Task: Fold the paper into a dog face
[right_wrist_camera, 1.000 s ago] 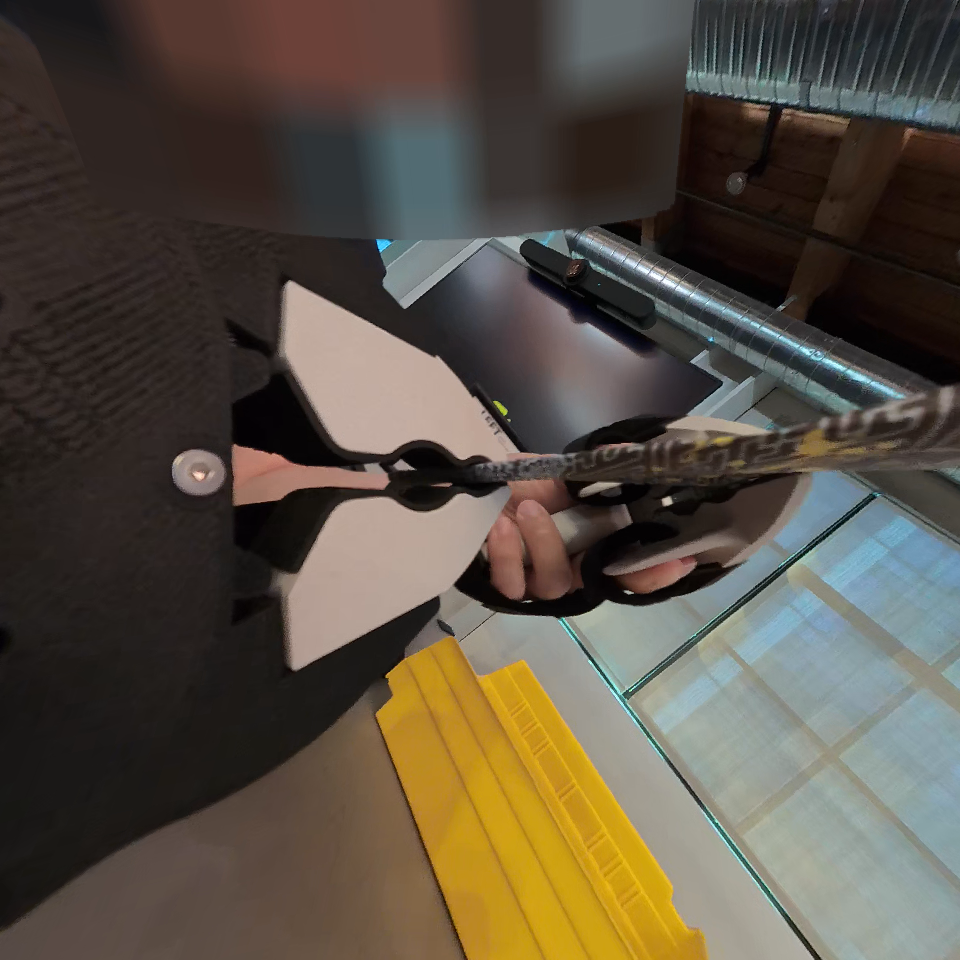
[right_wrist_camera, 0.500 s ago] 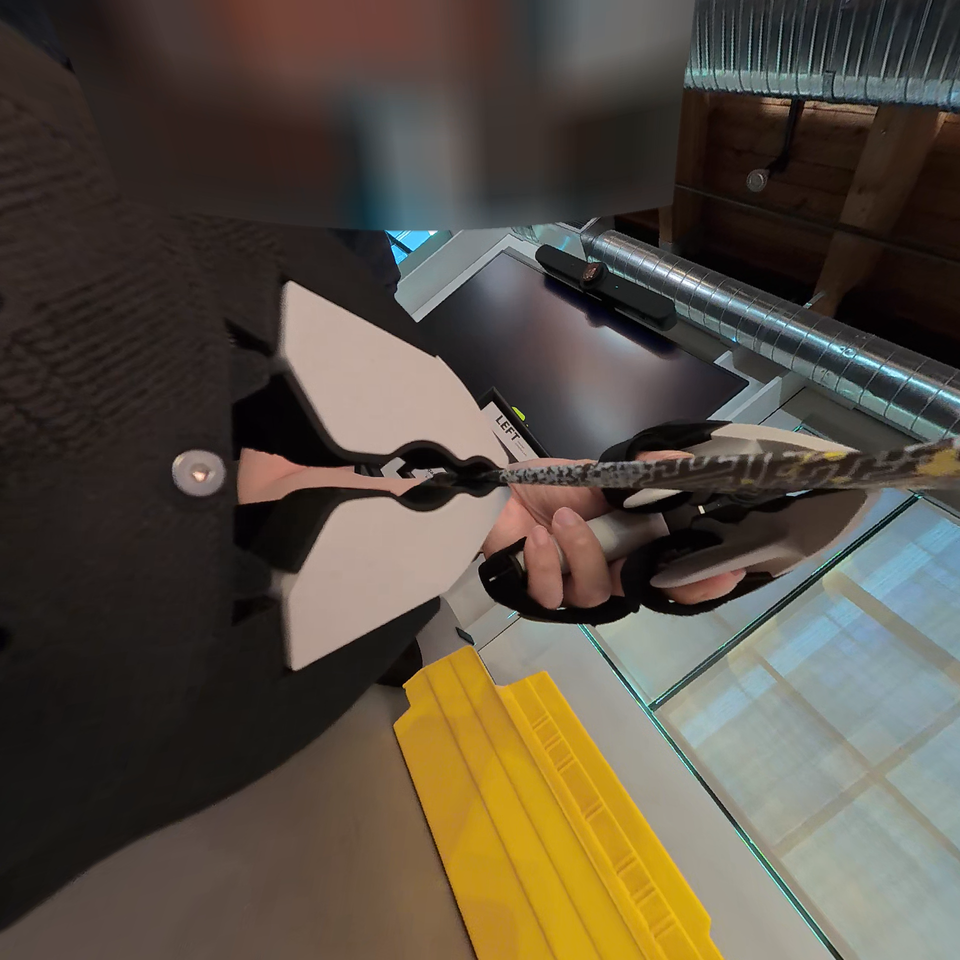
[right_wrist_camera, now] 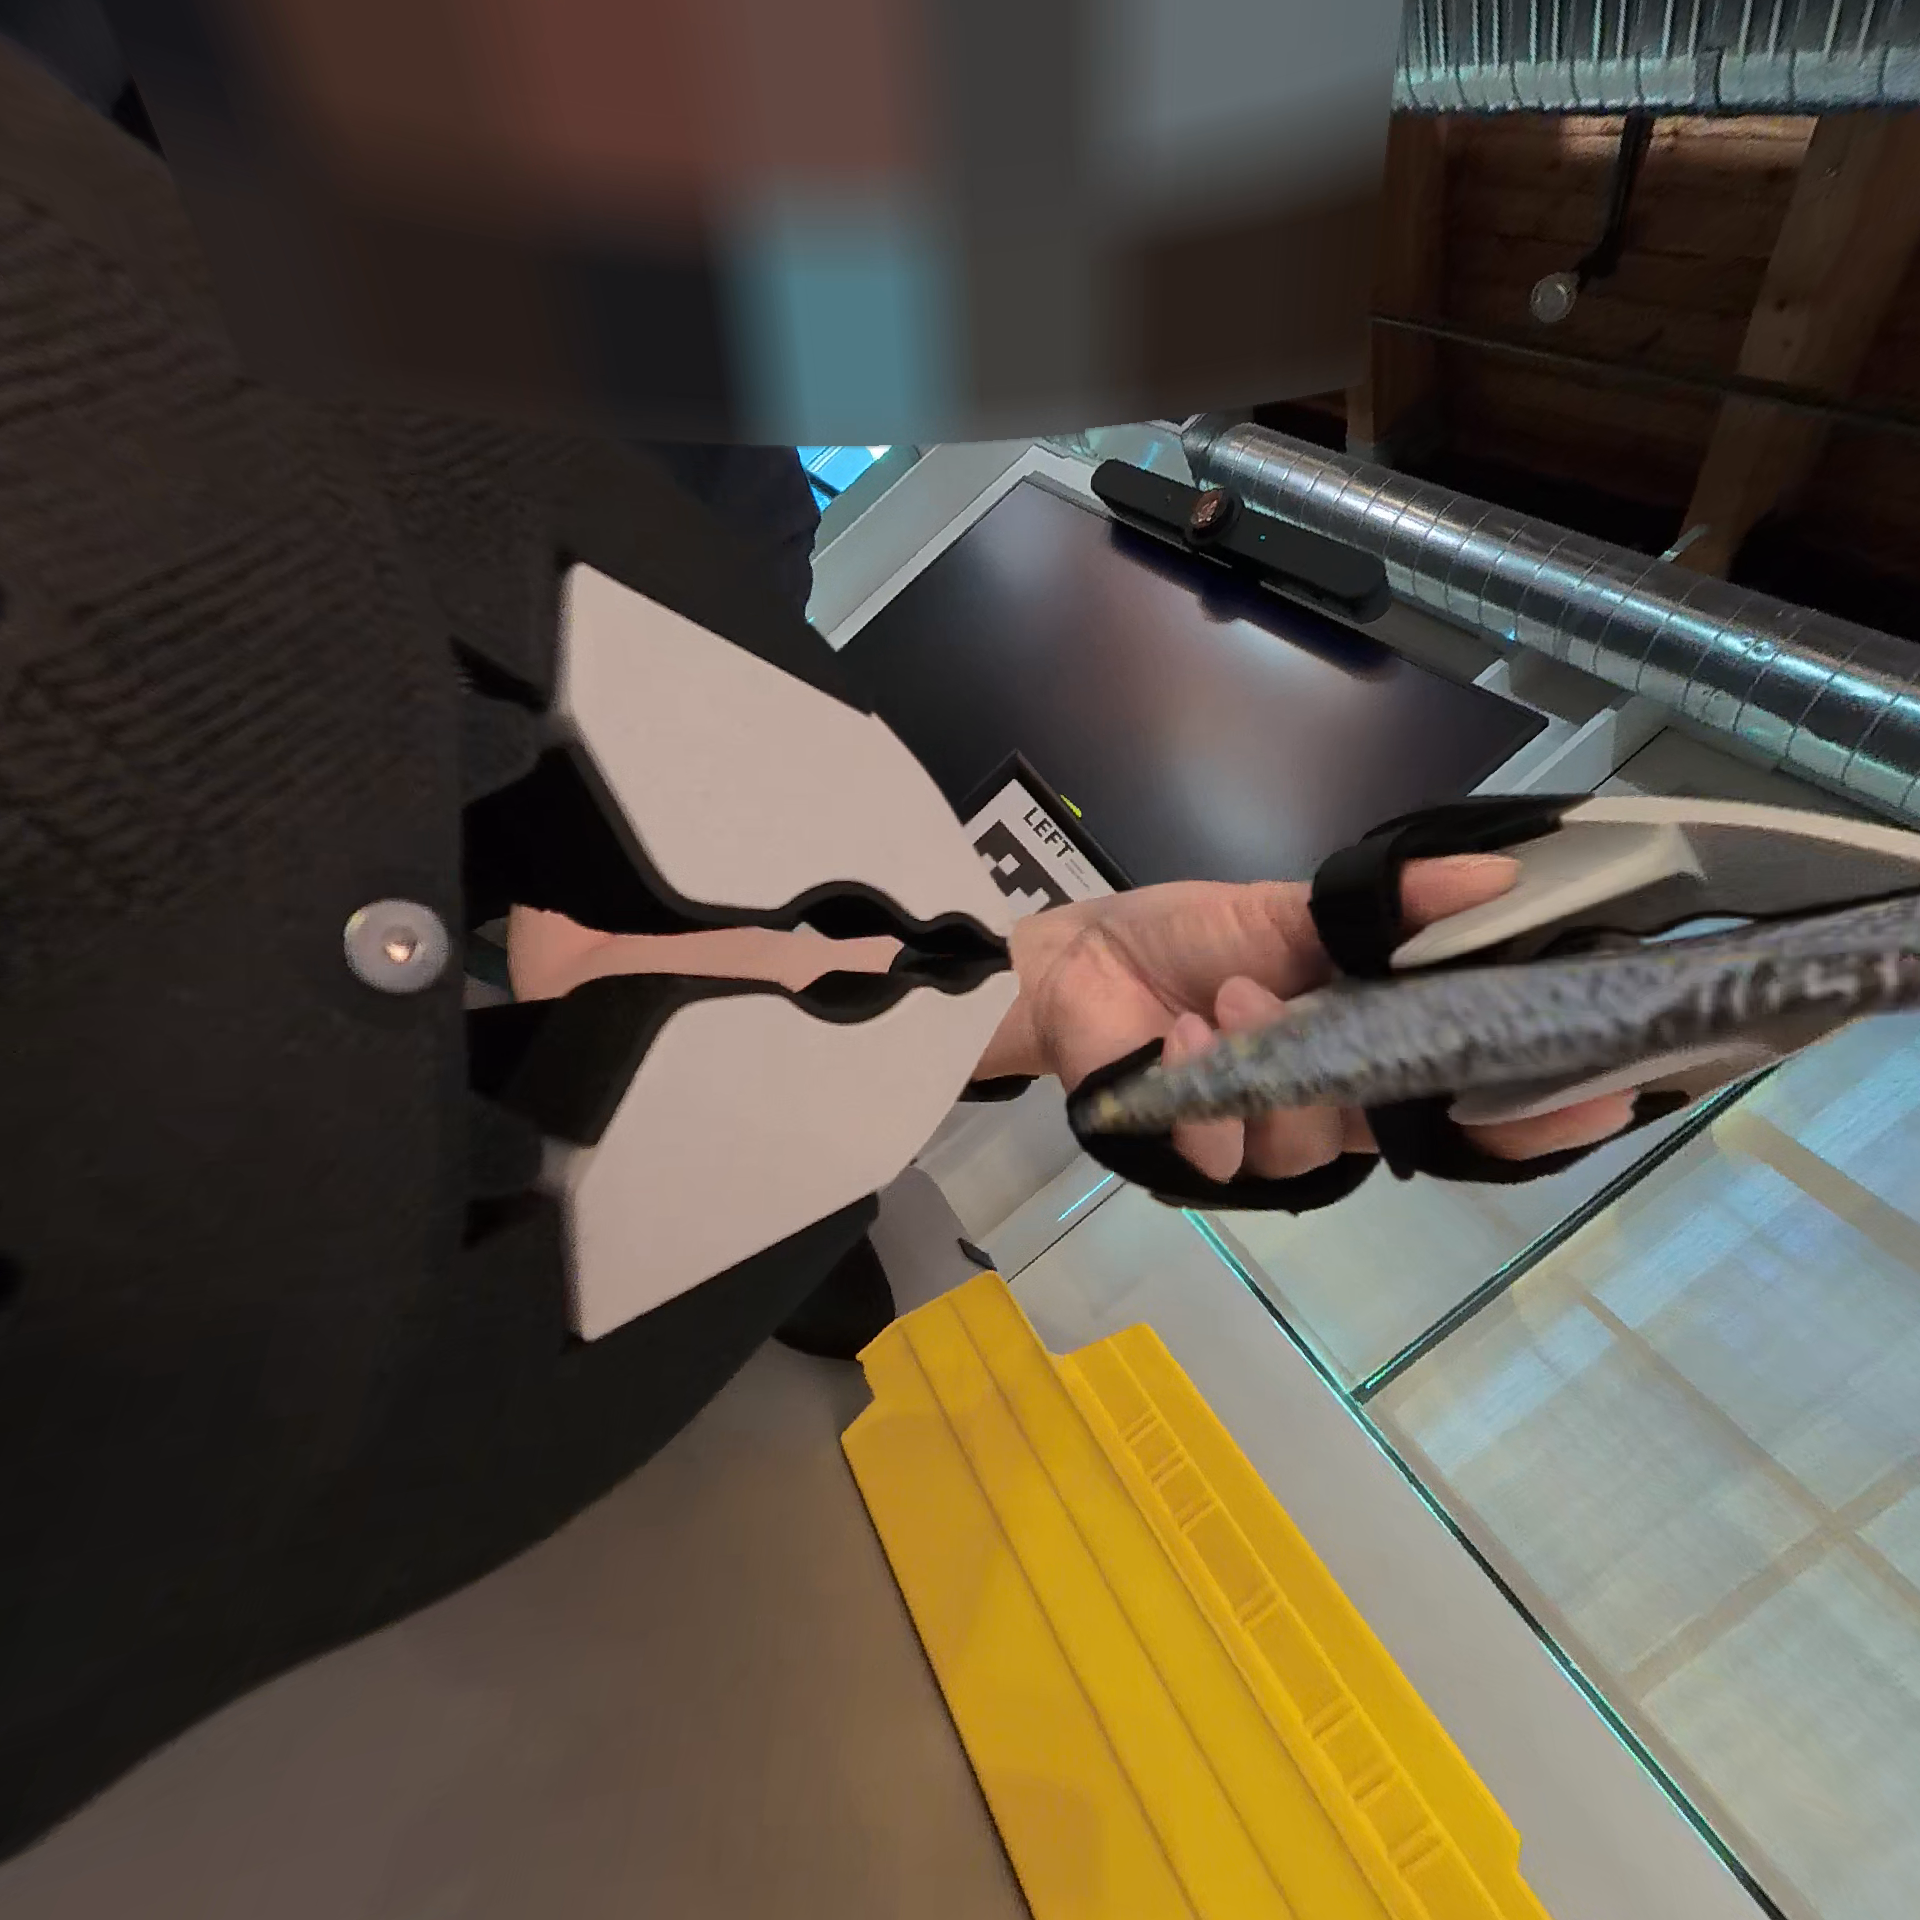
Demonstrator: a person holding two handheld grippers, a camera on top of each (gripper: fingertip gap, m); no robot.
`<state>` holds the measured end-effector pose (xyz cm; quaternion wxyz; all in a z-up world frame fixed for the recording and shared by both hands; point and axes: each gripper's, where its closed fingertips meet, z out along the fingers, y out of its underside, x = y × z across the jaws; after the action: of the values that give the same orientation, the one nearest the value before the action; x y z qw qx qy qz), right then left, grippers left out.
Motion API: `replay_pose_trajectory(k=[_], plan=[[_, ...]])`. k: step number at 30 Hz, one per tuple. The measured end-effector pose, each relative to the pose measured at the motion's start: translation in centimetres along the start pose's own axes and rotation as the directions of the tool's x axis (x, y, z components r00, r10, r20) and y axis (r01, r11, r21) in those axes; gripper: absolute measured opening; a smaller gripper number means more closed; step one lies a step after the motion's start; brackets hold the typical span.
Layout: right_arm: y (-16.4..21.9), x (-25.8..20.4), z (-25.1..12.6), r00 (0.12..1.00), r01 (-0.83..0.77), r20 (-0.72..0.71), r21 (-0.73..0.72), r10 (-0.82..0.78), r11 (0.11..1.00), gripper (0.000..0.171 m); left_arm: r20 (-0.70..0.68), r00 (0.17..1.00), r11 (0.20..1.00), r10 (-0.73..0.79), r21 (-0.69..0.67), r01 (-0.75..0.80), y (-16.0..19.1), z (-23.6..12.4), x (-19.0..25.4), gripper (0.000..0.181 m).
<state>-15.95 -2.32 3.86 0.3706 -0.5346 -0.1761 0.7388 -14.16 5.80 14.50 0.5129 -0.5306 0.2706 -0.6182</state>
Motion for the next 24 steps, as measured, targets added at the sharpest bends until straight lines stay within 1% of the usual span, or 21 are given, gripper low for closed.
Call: replay_pose_trajectory(k=[1,3,4,7,8,9,10,12,14,16,17,19,20,24], plan=[[0.1,-0.1,0.1,1.000,-0.008,0.009,-0.001,0.008,1.000,0.001,0.006,1.000,1.000,0.001,0.016,-0.001,-0.4,-0.3,-0.1,0.000],[0.6,-0.1,0.3,1.000,-0.013,0.014,-0.042,0.014,0.999,0.001,0.000,1.000,1.000,0.003,0.014,-0.003,-0.5,-0.5,-0.1,0.000],[0.6,0.1,0.2,1.000,0.010,-0.009,-0.049,-0.011,0.999,0.001,-0.005,1.000,1.000,0.000,0.017,0.000,-0.6,-0.5,0.0,0.000],[0.4,0.5,-0.4,0.986,0.144,-0.071,-0.116,-0.153,0.983,0.001,-0.039,0.999,0.999,-0.025,0.021,0.026,-0.5,-0.3,0.6,0.000],[0.2,0.7,-0.6,0.975,0.186,-0.097,-0.128,-0.199,0.974,0.007,-0.055,0.998,0.999,-0.036,0.023,0.037,-0.5,-0.3,0.9,0.000],[-0.1,1.0,-0.9,0.963,0.216,-0.133,-0.133,-0.234,0.967,0.019,-0.073,0.996,0.998,-0.049,0.022,0.051,-0.5,-0.2,1.1,0.000],[-0.4,0.9,-1.1,0.954,0.245,-0.142,-0.131,-0.263,0.961,0.025,-0.092,0.994,0.998,-0.064,0.024,0.066,-0.5,-0.1,1.4,0.000],[-1.2,-0.2,-1.1,0.952,0.286,-0.094,-0.073,-0.292,0.956,0.033,-0.129,0.988,0.996,-0.090,0.018,0.093,-0.3,0.1,2.0,0.000],[-1.8,-0.9,-1.1,0.960,0.272,-0.061,-0.019,-0.272,0.962,0.038,-0.153,0.982,0.994,-0.108,0.006,0.110,0.1,0.4,2.3,0.000],[-2.3,-1.1,-1.2,0.970,0.237,-0.052,0.031,-0.236,0.971,0.035,-0.180,0.975,0.991,-0.131,-0.017,0.130,0.7,0.9,2.7,0.000],[-2.3,-1.2,-1.2,0.975,0.218,-0.038,0.034,-0.217,0.975,0.032,-0.187,0.973,0.990,-0.138,-0.025,0.135,1.0,1.2,2.8,0.000],[-1.7,-1.6,-1.1,0.981,0.191,0.021,0.005,-0.191,0.982,0.010,-0.191,0.972,0.990,-0.139,-0.044,0.133,1.5,1.5,3.0,0.000],[-1.6,-1.6,-1.1,0.983,0.183,0.028,-0.007,-0.183,0.983,0.002,-0.186,0.973,0.991,-0.134,-0.045,0.128,1.6,1.6,2.9,0.000],[-1.7,-1.7,-1.2,0.984,0.174,0.034,-0.002,-0.174,0.985,0.001,-0.144,0.986,0.995,-0.088,-0.049,0.082,1.6,1.4,2.4,0.000]])
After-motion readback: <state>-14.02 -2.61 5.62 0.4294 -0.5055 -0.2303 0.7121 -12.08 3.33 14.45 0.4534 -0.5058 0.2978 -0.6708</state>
